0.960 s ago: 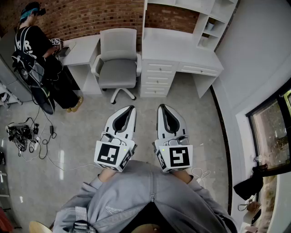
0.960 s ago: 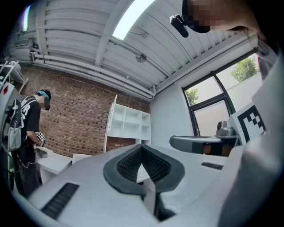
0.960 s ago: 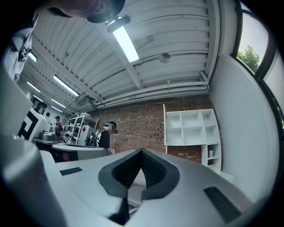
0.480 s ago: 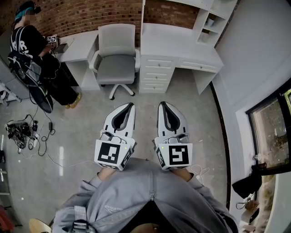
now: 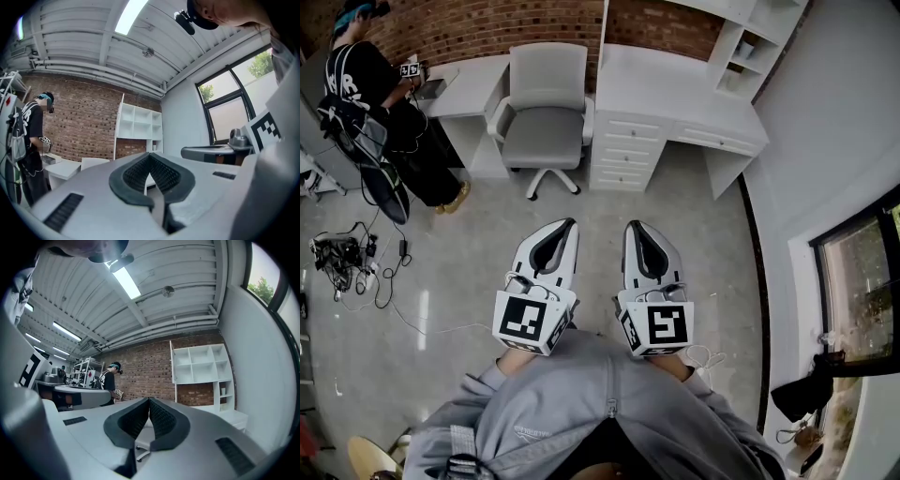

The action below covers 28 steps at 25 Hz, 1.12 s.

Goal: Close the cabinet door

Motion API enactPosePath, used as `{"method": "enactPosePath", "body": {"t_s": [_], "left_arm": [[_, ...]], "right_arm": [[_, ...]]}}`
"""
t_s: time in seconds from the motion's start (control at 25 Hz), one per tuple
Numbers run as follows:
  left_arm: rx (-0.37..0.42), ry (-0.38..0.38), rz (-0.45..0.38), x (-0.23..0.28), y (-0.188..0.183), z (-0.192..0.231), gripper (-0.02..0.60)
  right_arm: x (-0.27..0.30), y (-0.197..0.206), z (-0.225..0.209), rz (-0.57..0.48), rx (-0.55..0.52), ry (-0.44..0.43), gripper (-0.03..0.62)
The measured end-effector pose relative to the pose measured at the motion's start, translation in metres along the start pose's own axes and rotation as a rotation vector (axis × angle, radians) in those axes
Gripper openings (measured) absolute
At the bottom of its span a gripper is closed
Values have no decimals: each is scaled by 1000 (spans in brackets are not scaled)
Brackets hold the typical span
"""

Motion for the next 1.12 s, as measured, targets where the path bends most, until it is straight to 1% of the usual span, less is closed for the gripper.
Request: {"method": "enactPosePath", "body": {"t_s": [0.12,0.28,0.48,0.64,0.84,1.0,1.12], "left_arm": [[-4,2,18,5,4,1,6],[-14,3,30,16,10,7,6],[-18,7,38,40,16,27,6],[-11,1,25,65,7,54,6],[-5,-1,11,101,-8,99,6],[3,17,-7,130,-25,129,6],[-2,41,0,151,-26,150,6]], "right_arm": [[5,6,-4,13,25,-13,26],[16,11,-7,15,29,-21,26],[49,16,-11,25,29,-29,26],[88,9,-16,16,28,-37,26],[146,-6,-18,12,23,-47,26],[186,-19,-26,14,26,-22,26],[210,-21,-28,20,29,-2,26]]}}
Point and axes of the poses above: the fingertips, and each gripper's own axes: x forward along the fingers, z to its left, y out of its underside, the point moved 7 cm from there along -x, backward along the fingers, and after that the axes turned 12 degrees about z, right-handed, at the moved point
